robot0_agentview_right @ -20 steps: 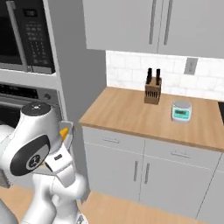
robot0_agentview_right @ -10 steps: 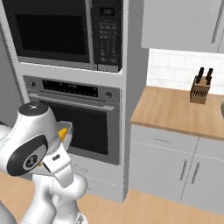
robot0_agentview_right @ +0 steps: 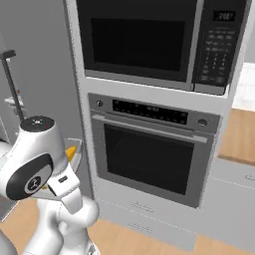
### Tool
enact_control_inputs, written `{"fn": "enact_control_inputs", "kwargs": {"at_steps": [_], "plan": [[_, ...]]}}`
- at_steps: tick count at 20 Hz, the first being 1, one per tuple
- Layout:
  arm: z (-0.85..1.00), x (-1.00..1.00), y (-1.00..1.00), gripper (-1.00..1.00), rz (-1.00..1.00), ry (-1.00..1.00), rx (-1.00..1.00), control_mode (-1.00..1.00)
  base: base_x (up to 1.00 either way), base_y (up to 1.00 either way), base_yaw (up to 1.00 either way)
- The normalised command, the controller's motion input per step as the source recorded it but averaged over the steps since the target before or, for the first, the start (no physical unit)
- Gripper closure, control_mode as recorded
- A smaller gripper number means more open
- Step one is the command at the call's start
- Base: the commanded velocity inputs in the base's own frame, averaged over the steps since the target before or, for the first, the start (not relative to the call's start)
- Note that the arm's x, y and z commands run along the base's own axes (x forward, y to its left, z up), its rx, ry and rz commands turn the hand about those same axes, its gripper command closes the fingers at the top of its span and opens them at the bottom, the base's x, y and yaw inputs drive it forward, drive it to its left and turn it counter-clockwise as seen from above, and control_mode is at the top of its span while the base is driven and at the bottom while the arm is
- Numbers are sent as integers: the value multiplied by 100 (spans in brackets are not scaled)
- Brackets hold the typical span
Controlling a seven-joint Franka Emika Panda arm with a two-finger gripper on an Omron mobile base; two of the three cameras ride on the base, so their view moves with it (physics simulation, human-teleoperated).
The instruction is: Take the meat container that has the chicken drumstick and place it on the second highest rack of the freezer. Then take the vegetable container that has the tomato and corn and place it on the highest rack of the freezer.
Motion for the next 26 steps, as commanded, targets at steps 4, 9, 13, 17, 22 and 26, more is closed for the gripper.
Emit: {"fn": "enact_control_inputs", "kwargs": {"at_steps": [4, 9, 13, 17, 22, 26], "plan": [[0, 0, 0, 100, 0, 0, 0, 100, 65, 100, 24], [0, 0, 0, 100, 0, 0, 0, 100, 57, 100, 13], [0, 0, 0, 100, 0, 0, 0, 100, 44, 100, 3], [0, 0, 0, 100, 0, 0, 0, 100, 3, 100, -8], [0, 0, 0, 100, 0, 0, 0, 100, 46, 93, -26], [0, 0, 0, 100, 0, 0, 0, 100, 51, 29, -27]]}}
